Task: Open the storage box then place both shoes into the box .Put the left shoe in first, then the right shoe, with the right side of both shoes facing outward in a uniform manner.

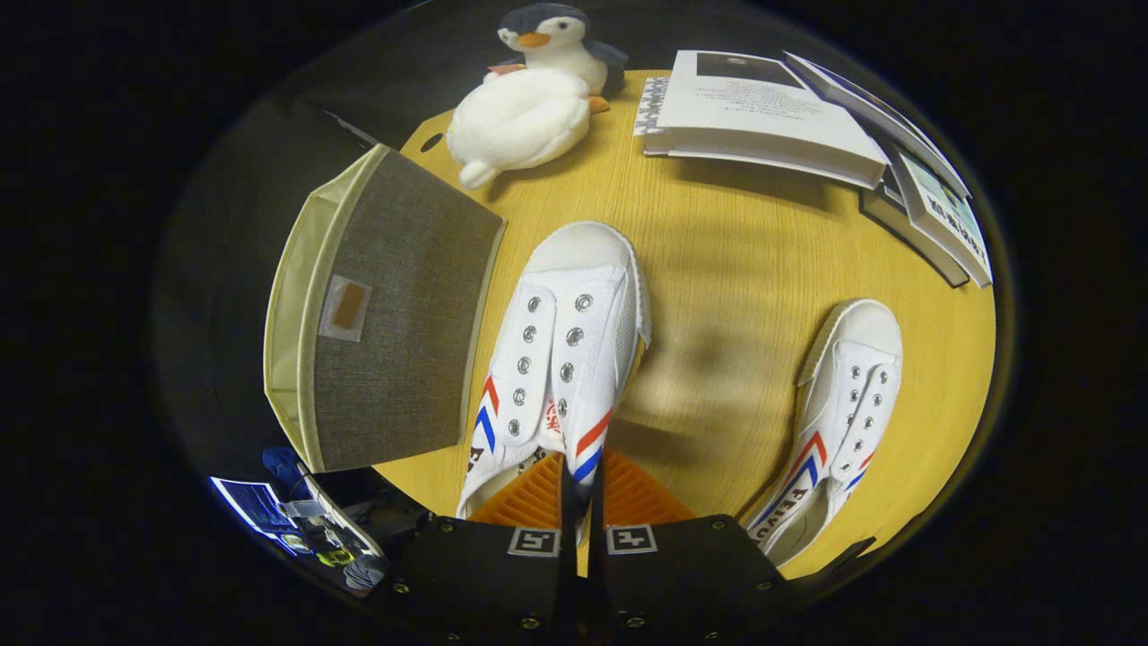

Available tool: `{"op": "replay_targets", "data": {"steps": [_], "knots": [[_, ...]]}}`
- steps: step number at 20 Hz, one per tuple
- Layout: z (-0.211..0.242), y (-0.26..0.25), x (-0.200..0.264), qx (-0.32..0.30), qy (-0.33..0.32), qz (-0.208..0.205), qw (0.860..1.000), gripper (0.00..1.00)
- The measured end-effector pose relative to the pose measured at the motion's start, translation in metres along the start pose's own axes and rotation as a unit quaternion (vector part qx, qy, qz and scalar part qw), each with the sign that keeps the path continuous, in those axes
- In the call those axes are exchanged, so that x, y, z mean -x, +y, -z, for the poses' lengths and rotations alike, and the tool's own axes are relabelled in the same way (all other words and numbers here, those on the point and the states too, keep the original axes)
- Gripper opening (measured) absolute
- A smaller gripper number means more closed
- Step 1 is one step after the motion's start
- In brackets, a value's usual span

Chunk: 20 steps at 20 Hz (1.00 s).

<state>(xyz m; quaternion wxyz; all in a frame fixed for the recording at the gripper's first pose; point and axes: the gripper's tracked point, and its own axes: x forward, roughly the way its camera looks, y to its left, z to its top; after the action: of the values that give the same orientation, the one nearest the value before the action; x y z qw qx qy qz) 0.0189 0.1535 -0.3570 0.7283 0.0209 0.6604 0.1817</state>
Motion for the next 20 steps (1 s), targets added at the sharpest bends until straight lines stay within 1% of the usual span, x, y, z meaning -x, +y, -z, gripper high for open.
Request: {"op": "replay_targets", "data": {"steps": [2, 5, 8, 12, 15, 18, 20], "knots": [[-0.006, 0.004, 0.021, 0.004, -0.009, 0.003, 1.000, 0.05], [-0.018, 0.020, 0.054, 0.010, -0.029, -0.011, 0.999, 0.05], [-0.036, 0.048, 0.089, 0.027, -0.054, -0.034, 0.998, 0.05], [-0.062, 0.094, 0.122, 0.062, -0.077, -0.059, 0.993, 0.05], [-0.077, 0.126, 0.131, 0.095, -0.083, -0.069, 0.990, 0.04], [-0.091, 0.157, 0.124, 0.126, -0.077, -0.074, 0.986, 0.04], [-0.097, 0.175, 0.112, 0.147, -0.069, -0.067, 0.984, 0.05]]}}
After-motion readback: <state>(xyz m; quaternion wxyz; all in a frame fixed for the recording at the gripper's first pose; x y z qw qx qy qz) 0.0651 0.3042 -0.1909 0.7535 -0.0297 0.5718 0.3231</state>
